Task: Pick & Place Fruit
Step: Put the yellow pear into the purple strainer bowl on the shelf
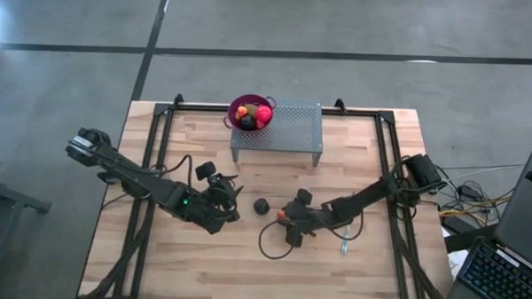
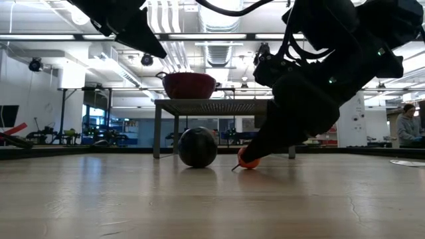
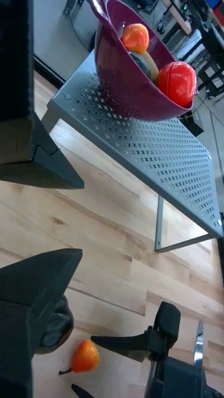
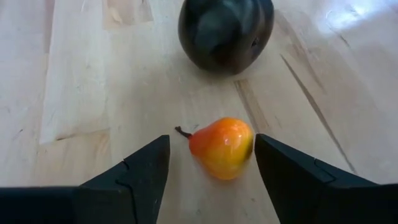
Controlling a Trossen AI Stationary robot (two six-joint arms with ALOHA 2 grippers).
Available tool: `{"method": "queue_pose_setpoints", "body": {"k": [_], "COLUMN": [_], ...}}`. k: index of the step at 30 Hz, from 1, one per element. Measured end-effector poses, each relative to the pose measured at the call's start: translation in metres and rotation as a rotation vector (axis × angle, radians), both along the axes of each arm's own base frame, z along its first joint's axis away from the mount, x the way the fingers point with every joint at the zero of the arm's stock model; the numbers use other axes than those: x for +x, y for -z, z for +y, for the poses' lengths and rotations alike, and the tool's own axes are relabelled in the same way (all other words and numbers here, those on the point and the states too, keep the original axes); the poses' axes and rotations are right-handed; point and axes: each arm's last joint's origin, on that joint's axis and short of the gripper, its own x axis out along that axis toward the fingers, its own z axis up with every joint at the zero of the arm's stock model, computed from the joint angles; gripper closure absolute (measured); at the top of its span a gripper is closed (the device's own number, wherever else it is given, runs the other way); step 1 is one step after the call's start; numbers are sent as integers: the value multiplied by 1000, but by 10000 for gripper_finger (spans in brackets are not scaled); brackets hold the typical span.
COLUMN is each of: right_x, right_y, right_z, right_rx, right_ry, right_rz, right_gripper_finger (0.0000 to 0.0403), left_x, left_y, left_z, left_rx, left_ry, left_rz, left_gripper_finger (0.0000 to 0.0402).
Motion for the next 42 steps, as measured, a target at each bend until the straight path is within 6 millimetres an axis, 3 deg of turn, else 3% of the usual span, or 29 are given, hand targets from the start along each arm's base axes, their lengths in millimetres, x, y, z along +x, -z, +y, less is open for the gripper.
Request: {"method": "queue_pose_setpoints", "body": {"k": [6,18,29,42], "right_x": [1,1,10,8], "right_y": [0,0,18,11], "right_z": [-2,-3,1,0], "right_rx": [22,18,-17,-8], "right_ry": [26,25,32,13], "right_rz": [-9,-8,12,48], "right_gripper_finger": [174,133,121,167], "left_x": [0,0,0,0], "left_y": [0,0,0,0], "left_z": [0,0,0,0], "left_rx": [0,-2,-3,-6], "left_ry": [0,-2,-1,2], "left_rz": [0,-2,-2,3], "left_gripper_finger": [229,229,229,229]}}
